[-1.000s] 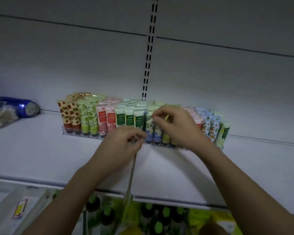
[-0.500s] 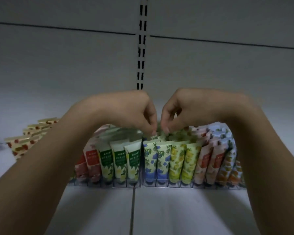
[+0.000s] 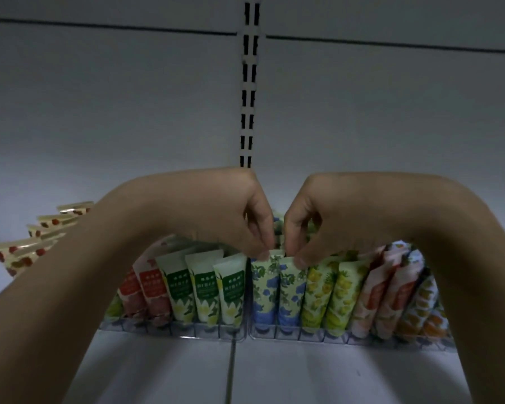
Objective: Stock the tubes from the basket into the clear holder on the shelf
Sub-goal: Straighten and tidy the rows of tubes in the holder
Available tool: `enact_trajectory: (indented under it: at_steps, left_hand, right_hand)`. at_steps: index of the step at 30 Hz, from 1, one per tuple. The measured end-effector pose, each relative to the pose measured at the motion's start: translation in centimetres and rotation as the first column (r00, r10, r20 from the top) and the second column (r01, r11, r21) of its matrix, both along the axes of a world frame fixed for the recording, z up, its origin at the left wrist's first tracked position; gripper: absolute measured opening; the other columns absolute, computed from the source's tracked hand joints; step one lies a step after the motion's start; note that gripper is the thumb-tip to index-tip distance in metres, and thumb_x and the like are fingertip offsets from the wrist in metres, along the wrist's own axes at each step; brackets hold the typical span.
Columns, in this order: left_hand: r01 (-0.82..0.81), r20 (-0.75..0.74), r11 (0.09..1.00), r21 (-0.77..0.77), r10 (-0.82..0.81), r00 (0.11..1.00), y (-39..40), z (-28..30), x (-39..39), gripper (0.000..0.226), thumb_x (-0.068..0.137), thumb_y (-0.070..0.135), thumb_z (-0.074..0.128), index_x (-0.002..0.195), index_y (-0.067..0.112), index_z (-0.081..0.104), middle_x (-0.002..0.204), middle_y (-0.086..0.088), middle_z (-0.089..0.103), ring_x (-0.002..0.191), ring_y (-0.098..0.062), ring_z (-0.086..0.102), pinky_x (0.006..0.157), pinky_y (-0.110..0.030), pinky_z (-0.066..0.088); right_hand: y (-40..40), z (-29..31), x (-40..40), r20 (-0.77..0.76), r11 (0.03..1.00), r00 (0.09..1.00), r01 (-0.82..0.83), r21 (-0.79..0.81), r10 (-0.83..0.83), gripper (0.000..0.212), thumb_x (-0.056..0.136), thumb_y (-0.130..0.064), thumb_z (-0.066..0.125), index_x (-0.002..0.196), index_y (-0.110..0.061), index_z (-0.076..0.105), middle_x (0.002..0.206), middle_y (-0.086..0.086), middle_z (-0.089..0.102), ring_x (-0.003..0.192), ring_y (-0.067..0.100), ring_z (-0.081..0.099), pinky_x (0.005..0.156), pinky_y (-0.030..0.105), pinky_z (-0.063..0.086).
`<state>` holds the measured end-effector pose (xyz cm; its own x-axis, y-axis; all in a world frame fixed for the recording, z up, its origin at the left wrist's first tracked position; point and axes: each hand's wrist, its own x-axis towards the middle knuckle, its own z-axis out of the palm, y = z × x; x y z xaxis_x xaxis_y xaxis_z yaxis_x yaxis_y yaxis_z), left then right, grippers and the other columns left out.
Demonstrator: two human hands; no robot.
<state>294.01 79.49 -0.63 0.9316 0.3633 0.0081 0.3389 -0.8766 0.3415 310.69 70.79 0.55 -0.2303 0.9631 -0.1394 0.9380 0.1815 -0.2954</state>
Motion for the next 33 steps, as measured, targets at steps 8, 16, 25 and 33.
enact_trajectory:
  at_steps: [8, 16, 25, 33]
  left_hand:
    - [-0.101, 0.256, 0.994, -0.048, 0.11, 0.96, 1.2, 0.4, -0.3, 0.005, 0.079, 0.032, 0.075, 0.082, 0.036, 0.076, 0.069, 0.024, 0.069, 0.061, 0.008, 0.061, 0.057, -0.003, 0.041]
    - [-0.005, 0.147, 0.981, -0.193, 0.034, 0.989, 2.3, -0.4, -0.7, 0.011, 0.077, 0.04, 0.077, 0.088, 0.038, 0.076, 0.08, 0.019, 0.072, 0.064, 0.006, 0.061, 0.058, -0.004, 0.042]
    - [-0.006, 0.086, 0.975, -0.224, 0.025, 0.996, 2.6, -1.0, -0.5, 0.008, 0.078, 0.031, 0.079, 0.086, 0.034, 0.077, 0.072, 0.023, 0.07, 0.055, 0.009, 0.058, 0.052, -0.003, 0.038]
    - [0.038, 0.123, 0.976, -0.212, -0.012, 0.992, 2.5, -1.2, -0.1, 0.008, 0.081, 0.019, 0.077, 0.087, 0.024, 0.079, 0.055, 0.026, 0.062, 0.047, 0.01, 0.053, 0.049, -0.001, 0.034]
  right_hand:
    - [-0.1, 0.8, 3.0, -0.278, 0.964, 0.961, 0.076, 0.254, -0.002, 0.009, 0.078, -0.023, 0.08, 0.082, -0.031, 0.076, 0.069, -0.02, 0.069, 0.052, -0.006, 0.057, 0.05, 0.007, 0.041]
    - [0.8, -0.8, 4.1, -0.446, 0.996, 0.895, 0.024, 0.086, 0.017, 0.011, 0.077, -0.022, 0.081, 0.084, -0.029, 0.077, 0.069, -0.003, 0.072, 0.061, 0.005, 0.062, 0.058, 0.016, 0.046]
    - [1.4, -1.5, 3.5, -0.427, 1.0, 0.904, -0.011, -0.023, 0.001, 0.008, 0.079, -0.032, 0.08, 0.084, -0.027, 0.077, 0.062, 0.008, 0.064, 0.052, 0.022, 0.041, 0.05, 0.03, 0.028]
    - [1.2, -1.6, 2.9, -0.364, 0.999, 0.931, -0.017, 0.036, 0.029, 0.005, 0.08, -0.026, 0.078, 0.077, -0.022, 0.077, 0.05, -0.016, 0.059, 0.042, -0.003, 0.047, 0.042, 0.006, 0.029]
